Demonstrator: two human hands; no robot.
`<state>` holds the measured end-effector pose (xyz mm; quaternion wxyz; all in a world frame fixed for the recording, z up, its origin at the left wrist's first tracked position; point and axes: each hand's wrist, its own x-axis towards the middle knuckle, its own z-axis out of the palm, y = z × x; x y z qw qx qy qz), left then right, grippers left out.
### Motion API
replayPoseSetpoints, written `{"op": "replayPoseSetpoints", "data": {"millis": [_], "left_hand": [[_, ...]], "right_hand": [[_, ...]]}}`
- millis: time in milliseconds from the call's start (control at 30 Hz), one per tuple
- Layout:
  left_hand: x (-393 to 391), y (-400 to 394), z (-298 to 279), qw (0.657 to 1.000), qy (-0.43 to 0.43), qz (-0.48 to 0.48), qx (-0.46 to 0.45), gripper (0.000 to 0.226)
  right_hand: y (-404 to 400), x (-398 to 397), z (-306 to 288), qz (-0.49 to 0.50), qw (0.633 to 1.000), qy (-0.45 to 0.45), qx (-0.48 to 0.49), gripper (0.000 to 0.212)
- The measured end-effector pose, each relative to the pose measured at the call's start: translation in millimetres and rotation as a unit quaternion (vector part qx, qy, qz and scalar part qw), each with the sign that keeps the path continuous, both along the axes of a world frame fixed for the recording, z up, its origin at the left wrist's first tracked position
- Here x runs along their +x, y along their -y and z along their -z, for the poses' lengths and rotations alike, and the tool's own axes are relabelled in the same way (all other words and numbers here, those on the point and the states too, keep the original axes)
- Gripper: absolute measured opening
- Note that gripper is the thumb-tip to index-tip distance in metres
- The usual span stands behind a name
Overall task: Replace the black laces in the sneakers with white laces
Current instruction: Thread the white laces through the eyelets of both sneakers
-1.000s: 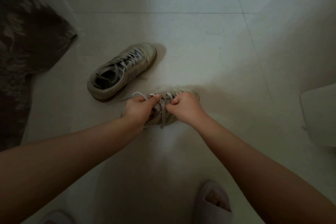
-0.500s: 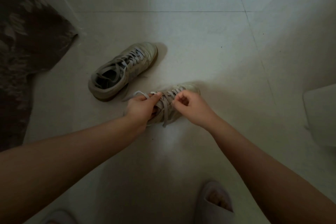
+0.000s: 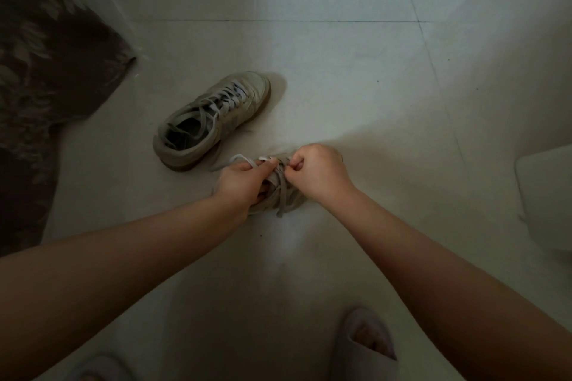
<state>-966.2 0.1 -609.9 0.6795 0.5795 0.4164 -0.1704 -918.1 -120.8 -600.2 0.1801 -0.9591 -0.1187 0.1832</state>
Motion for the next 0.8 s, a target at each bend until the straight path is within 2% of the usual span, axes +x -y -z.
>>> {"op": "replayPoseSetpoints", "data": {"millis": [100, 167, 333, 433, 567, 667, 800], "left_hand": [[-1.2, -1.1, -1.7, 1.000, 0.004, 0.023, -0.002, 0.014], [-2.6, -2.5, -0.1, 0.999, 0.006, 0.043, 0.013, 0.013], [-6.3, -2.9, 4.8, 0.995, 0.014, 0.071, 0.062, 0.016], [-4.4, -5.3, 0.0, 0.996, 0.013, 0.079, 0.025, 0.014], [-2.8, -11.1, -8.4, 0.994, -0.005, 0.093, -0.061, 0.005], [-0.7, -11.4, -9.5, 0.992, -0.015, 0.080, -0.100, 0.012], [-1.4, -6.3, -10.8, 0.992, -0.011, 0.074, -0.098, 0.014]], "right_hand": [[8.6, 6.4, 0.9, 0.051, 0.988, -0.096, 0.107, 0.011], [16.4, 8.2, 3.9, 0.071, 0.971, -0.155, 0.167, 0.015], [24.7, 6.2, 14.4, 0.137, 0.947, -0.203, 0.210, 0.018], [22.5, 6.2, 13.1, 0.125, 0.953, -0.184, 0.205, 0.013], [17.1, -2.6, 6.1, 0.059, 0.969, -0.089, 0.224, 0.012], [17.9, -13.5, 5.9, -0.002, 0.985, -0.019, 0.171, 0.003], [17.7, -22.1, 12.0, 0.046, 0.984, 0.029, 0.167, 0.011]]}}
